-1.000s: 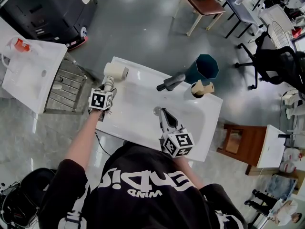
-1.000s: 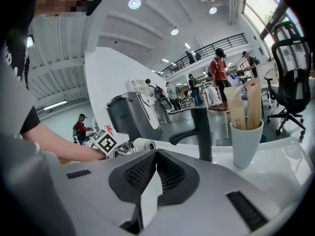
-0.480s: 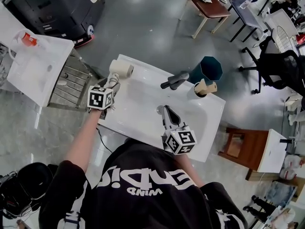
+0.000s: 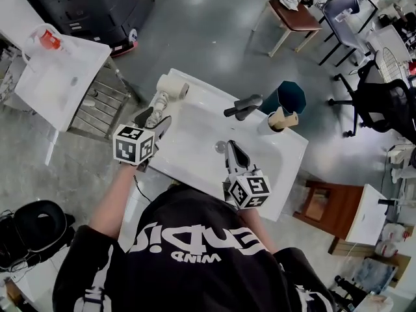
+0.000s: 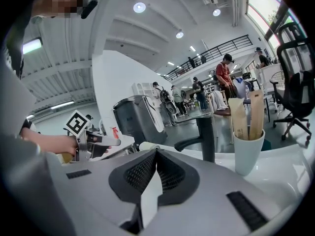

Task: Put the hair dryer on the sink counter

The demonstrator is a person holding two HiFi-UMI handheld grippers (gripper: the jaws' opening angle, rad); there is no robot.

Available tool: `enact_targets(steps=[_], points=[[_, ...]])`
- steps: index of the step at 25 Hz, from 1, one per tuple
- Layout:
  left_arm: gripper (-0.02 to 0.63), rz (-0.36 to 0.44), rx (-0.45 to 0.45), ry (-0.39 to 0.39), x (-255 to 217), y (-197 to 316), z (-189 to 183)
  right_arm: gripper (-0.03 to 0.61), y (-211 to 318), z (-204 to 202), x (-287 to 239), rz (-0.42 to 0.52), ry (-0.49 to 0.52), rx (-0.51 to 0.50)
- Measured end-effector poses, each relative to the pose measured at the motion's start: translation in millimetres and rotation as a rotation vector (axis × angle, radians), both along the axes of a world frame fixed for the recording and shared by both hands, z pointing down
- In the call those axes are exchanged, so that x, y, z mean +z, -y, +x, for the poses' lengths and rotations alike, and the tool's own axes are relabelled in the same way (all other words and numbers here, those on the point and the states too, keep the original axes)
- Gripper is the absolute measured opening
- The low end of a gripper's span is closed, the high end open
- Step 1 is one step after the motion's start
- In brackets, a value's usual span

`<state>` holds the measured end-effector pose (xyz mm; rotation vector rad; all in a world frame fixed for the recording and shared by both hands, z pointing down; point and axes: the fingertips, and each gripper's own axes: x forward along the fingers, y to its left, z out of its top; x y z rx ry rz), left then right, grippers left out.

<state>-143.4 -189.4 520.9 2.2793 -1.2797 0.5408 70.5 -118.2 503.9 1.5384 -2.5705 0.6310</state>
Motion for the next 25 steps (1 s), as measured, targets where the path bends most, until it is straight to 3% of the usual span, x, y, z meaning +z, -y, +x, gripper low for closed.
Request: enact_targets(steps=[8, 14, 17, 25], points=[[0.26, 0.1, -0.035, -0.078, -35, -46, 9, 0.023, -4, -5, -13, 0.031, -0.007, -0.018], [0.083, 0.137, -0.079, -0.157, -33, -66, 11, 0.023, -7, -8, -15, 0.05, -0.025, -0.022], [0.029, 0.151, -0.104, -0.155, -26, -70, 7, 0.023, -8, -11, -11, 0.056, -0.035, -0.027], [0.009, 0.218, -0.123, -0.121, -23, -70, 3, 0.023, -7, -9, -3, 0.056, -0.04, -0.006]])
